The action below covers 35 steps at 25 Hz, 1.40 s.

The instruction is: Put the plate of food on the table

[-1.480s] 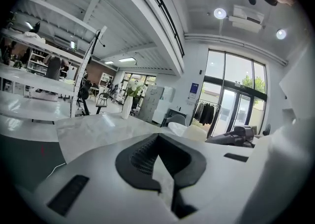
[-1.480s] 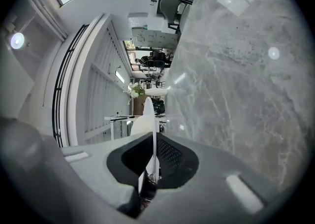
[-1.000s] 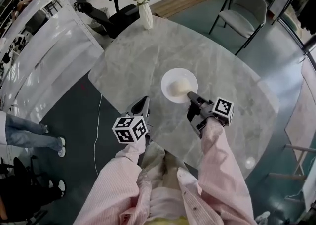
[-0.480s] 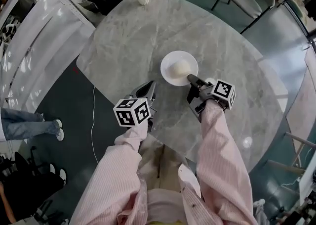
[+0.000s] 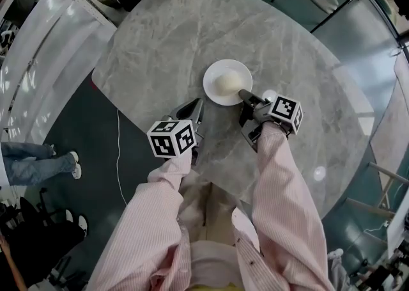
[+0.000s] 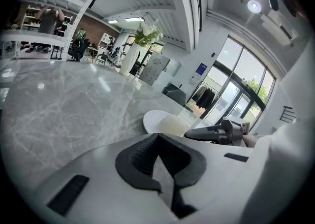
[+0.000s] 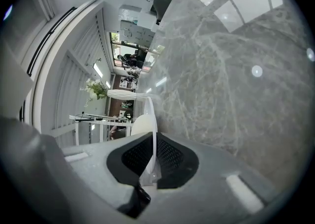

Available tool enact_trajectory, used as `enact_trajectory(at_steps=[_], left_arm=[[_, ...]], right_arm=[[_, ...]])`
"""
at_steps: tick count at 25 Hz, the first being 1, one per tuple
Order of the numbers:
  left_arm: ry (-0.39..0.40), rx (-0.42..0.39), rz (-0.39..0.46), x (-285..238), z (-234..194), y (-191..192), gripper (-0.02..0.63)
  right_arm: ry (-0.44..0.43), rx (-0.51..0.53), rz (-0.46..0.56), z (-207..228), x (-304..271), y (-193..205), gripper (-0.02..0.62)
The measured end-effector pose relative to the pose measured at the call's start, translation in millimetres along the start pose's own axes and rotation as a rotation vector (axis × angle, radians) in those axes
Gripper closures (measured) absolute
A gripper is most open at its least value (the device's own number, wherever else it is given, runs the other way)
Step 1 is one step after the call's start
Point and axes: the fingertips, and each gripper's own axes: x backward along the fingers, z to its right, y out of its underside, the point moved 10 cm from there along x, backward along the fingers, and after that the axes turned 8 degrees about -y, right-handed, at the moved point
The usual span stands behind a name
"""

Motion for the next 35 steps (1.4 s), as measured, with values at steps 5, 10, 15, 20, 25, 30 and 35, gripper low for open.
enact_trajectory(at_steps=[5,10,15,20,25,30,35], left_arm=[[0.002,-0.002,-0.009,-3.0,-0.4,-0.4,0.614],[0.006,-0.001,-0.012,-2.5,2.0,-0.3,0.614],[0.003,0.008,-0.01,0.6,1.5,1.8,0.614],[-0.001,0.01,-0.01,2.2,3.5,2.0,0.614],[-0.001,0.018,0.0,4.3,4.1,-0.7,0.614],[0.008,0.018,0.002,2.7,8.8,0.1,0.614],[0.01,0.018,0.003,2.8,10.7,-1.3,0.614]], right_arm=[[0.024,0.009,-0.006,1.2,-1.2,0.7,0.58],[0.057,0.042,-0.004,-2.0,-0.8,0.5,0.58],[0.124,0.112,-0.011,-7.9,-4.2,2.1,0.578],[0.205,0.199,-0.012,-11.4,-5.8,6.1,0.563],[0.282,0.273,-0.023,-16.6,-8.8,11.1,0.543],[0.373,0.385,-0.057,-23.4,-9.6,12.0,0.517],[0.446,0.484,-0.076,-28.9,-11.7,15.5,0.495]])
